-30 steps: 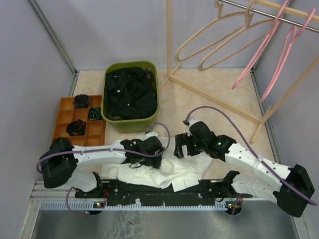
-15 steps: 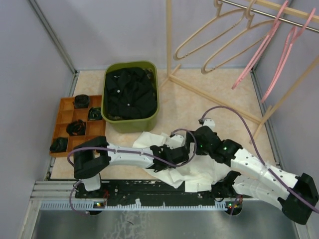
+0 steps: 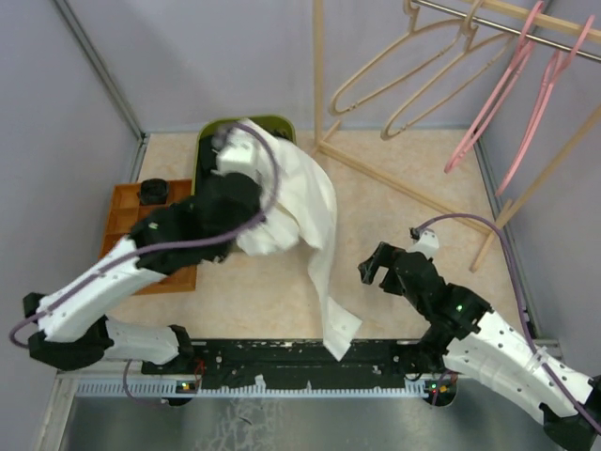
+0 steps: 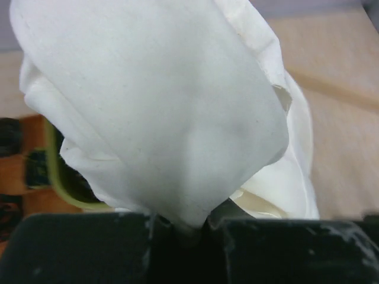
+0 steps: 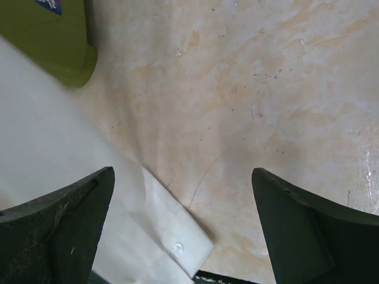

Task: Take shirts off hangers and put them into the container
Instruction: Pick up the shirt from the center of the board, then place the shirt in the bin.

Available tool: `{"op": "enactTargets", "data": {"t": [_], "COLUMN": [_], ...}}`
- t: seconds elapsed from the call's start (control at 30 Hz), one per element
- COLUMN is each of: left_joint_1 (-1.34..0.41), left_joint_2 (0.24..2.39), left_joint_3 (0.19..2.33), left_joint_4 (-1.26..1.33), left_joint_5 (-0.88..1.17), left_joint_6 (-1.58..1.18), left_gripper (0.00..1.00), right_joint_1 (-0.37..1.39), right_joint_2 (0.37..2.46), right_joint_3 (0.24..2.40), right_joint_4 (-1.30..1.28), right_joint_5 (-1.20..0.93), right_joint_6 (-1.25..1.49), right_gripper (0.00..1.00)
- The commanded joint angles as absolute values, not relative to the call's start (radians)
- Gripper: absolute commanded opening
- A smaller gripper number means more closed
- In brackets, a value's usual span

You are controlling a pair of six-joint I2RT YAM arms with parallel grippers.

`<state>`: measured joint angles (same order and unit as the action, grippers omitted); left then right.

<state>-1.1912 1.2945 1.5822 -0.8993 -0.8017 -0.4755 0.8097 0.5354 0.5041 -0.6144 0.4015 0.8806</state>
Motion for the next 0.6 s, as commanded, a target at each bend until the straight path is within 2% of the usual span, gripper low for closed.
{"op": "enactTargets", "data": {"t": [0.0, 0.13, 0.27, 0.47, 0.57], "left_joint_1": [-0.963, -0.731, -0.593, -0.538, -0.531], "left_joint_2": [1.237, 1.318, 1.453, 1.466, 1.469], "left_joint_3": [1.698, 1.854, 1.957, 1.707, 1.697], "left_joint_4": [-0.792, -0.64, -0.696, -0.576, -0.55], "left_joint_5": [-0.949, -0.875, -0.657, -0.38, -0.231], "left_joint_6": [-0.032, 0.166, 0.11, -0.007, -0.031], "left_gripper": [0.0, 0.0, 0.0, 0.0, 0.0], "right_joint_1": [0.823, 0.822, 0.823, 0.822, 0.822], "right_joint_2": [0.523, 0.56, 0.63, 0.721, 0.75], "right_joint_3": [0.505, 0.511, 0.53, 0.55, 0.544], "right_joint_4": [-0.587, -0.559, -0.528, -0.505, -0.486], "right_joint_5": [0.444, 0.409, 0.368, 0.312, 0.29], "right_joint_6": [0.918, 0.916, 0.906, 0.883, 0.875], "right_gripper": [0.99, 0.99, 0.99, 0.99, 0.99]}}
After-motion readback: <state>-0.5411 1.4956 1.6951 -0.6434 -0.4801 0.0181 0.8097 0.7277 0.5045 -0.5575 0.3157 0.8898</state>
